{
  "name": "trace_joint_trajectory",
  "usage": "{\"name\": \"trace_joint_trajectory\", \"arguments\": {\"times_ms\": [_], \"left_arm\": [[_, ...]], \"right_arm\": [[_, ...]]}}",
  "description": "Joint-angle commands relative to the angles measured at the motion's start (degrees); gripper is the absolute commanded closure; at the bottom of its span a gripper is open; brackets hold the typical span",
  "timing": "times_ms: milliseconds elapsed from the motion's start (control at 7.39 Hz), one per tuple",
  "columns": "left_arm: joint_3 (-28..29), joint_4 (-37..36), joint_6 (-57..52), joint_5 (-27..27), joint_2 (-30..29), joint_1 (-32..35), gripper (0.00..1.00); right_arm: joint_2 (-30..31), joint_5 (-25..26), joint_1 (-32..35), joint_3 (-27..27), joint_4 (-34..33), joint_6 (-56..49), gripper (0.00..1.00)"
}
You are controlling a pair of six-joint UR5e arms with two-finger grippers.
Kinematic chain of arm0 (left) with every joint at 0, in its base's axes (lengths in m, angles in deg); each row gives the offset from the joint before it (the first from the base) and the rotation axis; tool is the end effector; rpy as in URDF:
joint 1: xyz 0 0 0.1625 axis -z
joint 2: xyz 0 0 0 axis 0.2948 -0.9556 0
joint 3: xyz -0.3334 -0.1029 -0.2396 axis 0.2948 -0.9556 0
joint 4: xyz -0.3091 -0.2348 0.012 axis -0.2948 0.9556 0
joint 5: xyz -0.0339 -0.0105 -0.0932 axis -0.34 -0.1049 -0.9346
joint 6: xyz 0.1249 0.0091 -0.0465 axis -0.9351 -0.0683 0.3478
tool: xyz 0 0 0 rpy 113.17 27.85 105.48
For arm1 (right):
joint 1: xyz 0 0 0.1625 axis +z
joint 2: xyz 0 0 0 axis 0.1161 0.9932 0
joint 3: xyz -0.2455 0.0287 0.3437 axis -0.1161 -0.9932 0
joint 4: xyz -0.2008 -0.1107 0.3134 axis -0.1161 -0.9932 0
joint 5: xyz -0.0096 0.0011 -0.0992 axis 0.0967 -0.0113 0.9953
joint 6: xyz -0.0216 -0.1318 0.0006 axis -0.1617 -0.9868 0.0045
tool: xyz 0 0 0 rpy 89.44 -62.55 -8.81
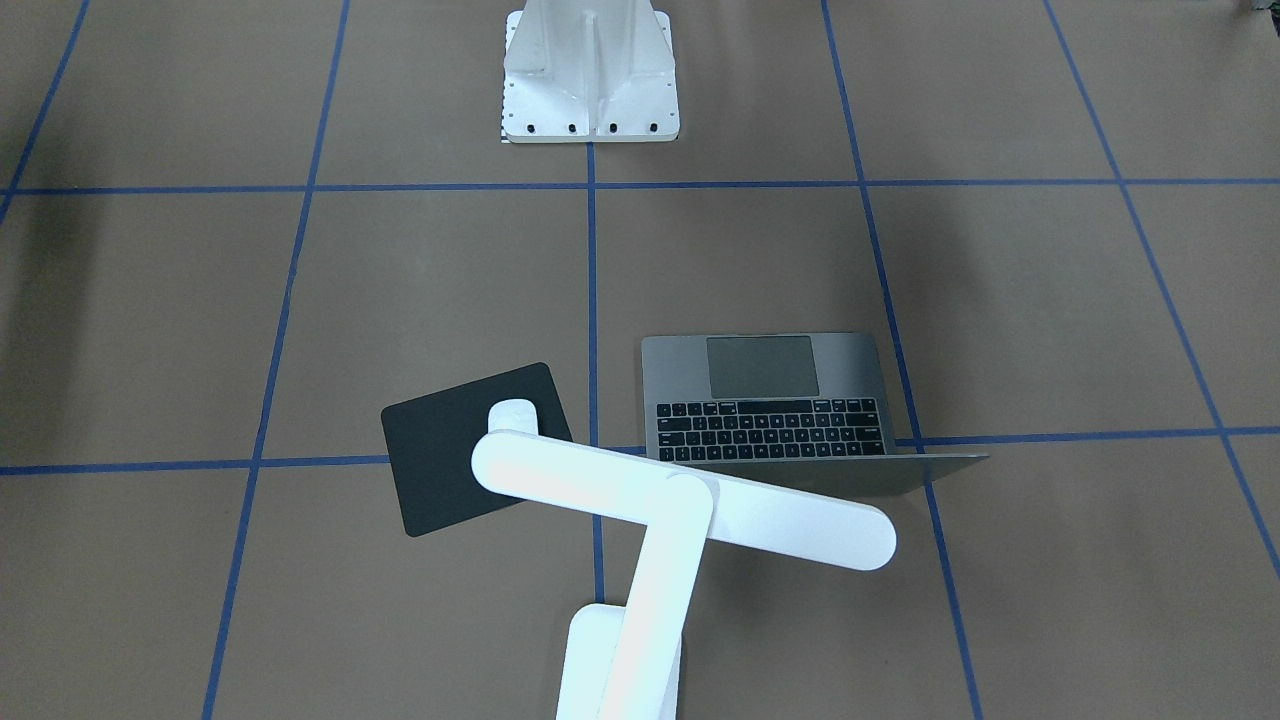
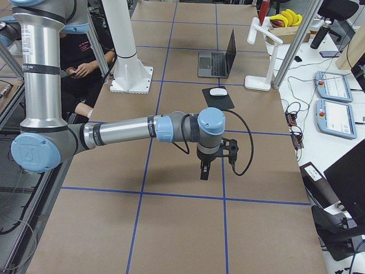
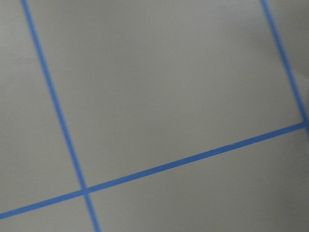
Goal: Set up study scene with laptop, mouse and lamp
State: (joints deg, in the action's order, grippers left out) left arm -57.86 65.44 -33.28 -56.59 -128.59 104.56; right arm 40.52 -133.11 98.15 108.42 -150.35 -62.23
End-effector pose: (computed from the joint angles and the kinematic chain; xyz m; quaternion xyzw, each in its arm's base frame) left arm -0.0174 -0.4968 0.6223 0.0399 0.3766 0.0941 0.9207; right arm 0.0487 -0.4269 0.6191 0.0008 -0.3891 0.0527 0.9197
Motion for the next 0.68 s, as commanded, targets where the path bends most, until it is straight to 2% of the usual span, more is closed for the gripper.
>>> {"name": "trace_joint_trajectory", "arguments": {"times_ms": [0, 541], "left_arm": [[-7.5, 0.1, 0.1, -0.1, 10.0, 0.3, 0.0], [-6.6, 0.3, -0.2, 0.0, 10.5, 0.3, 0.0]], "right_arm": [[2.4, 0.1, 1.4, 1.3, 0.0, -1.1, 0.0], [2.5, 0.4, 1.3, 3.0, 0.0, -1.1, 0.0]]}}
